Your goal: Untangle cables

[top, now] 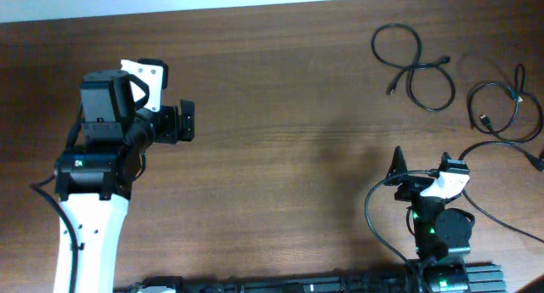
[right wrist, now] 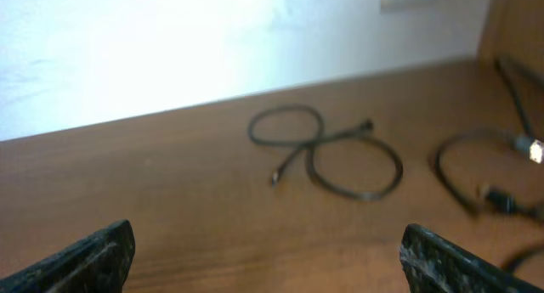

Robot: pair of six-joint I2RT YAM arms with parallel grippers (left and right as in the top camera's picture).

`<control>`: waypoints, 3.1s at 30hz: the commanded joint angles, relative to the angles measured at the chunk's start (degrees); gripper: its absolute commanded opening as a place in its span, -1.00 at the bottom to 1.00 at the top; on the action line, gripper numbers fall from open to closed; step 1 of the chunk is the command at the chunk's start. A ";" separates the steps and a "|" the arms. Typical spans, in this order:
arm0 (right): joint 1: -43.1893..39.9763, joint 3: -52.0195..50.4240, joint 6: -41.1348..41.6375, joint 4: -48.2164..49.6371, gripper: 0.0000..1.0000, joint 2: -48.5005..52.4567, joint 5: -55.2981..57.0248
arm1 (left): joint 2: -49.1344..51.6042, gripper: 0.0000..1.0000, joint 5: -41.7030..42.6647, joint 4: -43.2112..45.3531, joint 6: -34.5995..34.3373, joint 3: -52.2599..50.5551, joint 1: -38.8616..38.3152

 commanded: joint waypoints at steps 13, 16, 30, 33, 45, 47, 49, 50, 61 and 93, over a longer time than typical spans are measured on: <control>0.04 -0.28 -10.45 -1.11 0.97 -2.49 -6.29 | -0.22 0.98 0.24 0.11 -0.33 0.15 0.35; 0.04 -0.28 -10.45 -1.11 0.97 -2.49 -6.29 | -0.22 0.98 0.24 0.11 -0.33 0.15 0.35; 0.04 -0.28 -10.45 -1.14 0.97 -2.49 -6.29 | -0.22 0.98 0.24 -0.96 -0.33 0.15 0.35; 0.04 -0.28 -10.43 -1.14 0.97 -2.49 -6.29 | -1.88 0.98 -2.16 -0.20 1.27 -1.88 0.35; 0.04 -0.28 -10.43 -1.11 0.97 -2.49 -6.29 | -55.80 0.98 -2.12 69.35 4.37 -67.04 0.24; 0.04 -0.28 -10.45 -1.11 0.97 -2.49 -6.29 | -60.61 0.98 -2.64 71.47 4.17 -71.25 0.24; 0.04 -0.28 -10.43 -1.14 0.97 -2.49 -6.29 | -64.54 0.99 -3.74 65.70 4.20 -71.45 0.24; 0.04 -0.28 -10.43 -1.14 0.97 -2.49 -6.29 | -66.10 0.98 -4.13 62.20 4.20 -71.45 0.24; 0.04 -0.28 -10.45 -1.14 0.97 -2.49 -6.29 | -69.35 0.98 -4.66 41.86 3.37 -71.45 0.24; 0.04 -0.28 -10.45 -1.11 0.97 -2.47 -6.29 | -69.31 0.98 -4.55 41.90 3.39 -71.45 0.24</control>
